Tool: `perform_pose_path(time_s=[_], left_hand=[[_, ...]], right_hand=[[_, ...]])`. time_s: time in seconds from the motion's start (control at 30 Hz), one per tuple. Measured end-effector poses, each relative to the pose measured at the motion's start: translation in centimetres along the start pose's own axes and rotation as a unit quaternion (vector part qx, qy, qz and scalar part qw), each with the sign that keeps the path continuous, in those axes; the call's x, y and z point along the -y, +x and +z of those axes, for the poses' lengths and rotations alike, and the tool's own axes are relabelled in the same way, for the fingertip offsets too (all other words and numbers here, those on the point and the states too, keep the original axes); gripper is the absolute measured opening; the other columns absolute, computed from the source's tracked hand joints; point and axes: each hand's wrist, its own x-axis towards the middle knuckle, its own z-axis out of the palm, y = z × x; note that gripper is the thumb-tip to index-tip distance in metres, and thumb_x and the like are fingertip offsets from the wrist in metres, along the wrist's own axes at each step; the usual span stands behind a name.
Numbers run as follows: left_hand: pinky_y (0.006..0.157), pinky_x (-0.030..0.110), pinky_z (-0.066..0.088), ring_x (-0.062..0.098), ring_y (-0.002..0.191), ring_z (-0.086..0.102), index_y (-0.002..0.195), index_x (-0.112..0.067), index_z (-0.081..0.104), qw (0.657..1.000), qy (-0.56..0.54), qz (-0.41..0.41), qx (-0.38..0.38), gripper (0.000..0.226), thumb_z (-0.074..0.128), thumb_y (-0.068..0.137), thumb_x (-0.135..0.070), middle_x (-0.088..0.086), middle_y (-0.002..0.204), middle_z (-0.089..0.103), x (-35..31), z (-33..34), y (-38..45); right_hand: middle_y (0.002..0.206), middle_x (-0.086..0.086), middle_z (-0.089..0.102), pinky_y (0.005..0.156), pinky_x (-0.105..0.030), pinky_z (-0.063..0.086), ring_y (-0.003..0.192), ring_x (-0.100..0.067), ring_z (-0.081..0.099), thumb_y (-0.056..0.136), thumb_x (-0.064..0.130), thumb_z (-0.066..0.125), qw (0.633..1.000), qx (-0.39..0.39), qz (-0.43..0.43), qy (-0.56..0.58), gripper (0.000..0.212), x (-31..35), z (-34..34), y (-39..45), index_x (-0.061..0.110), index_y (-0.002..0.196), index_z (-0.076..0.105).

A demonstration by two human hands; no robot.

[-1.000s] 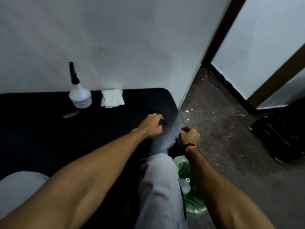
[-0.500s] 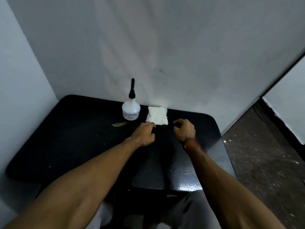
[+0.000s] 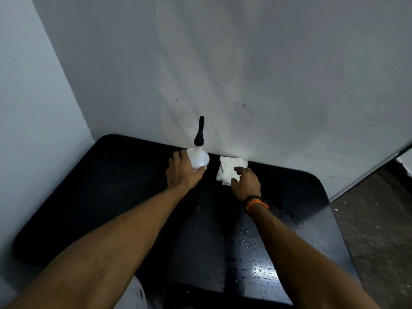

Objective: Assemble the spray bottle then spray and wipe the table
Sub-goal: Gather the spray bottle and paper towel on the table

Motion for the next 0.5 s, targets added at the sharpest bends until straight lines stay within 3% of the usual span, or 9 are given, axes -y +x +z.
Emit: perform_pose_path(time_s=[0.2, 0.5], left_hand=[[0.090, 0.049, 0.053, 0.036, 0.120, 0.052, 0.130, -0.011, 0.043, 1.000, -0.003, -0.021, -0.023, 0.099, 0.083, 0.059, -0.067, 0.013, 0.131, 0.047, -1.2, 1.2, 2.5], [0.090, 0.047, 0.048, 0.035, 0.114, 0.053, 0.122, -0.010, 0.050, 0.998, 0.057, -0.005, -0.039, 0.091, 0.081, 0.060, -0.070, 0.013, 0.124, 0.053, -1.1, 2.4, 4.0]], right_hand=[[0.143, -0.016, 0.051, 0.104, -0.043, 0.042, 0.126, -0.037, 0.047, 0.095, 0.026, 0.058, 0.997, 0.007, -0.005, -0.077, 0.052, -0.4, 1.5, 1.8, 0.013, 0.144, 0.048], [0.149, -0.013, 0.044, 0.106, -0.049, 0.038, 0.134, -0.037, 0.041, 0.094, 0.035, 0.059, 0.984, 0.043, -0.037, -0.169, 0.059, -1.7, 1.7, 4.2, 0.020, 0.148, 0.042]])
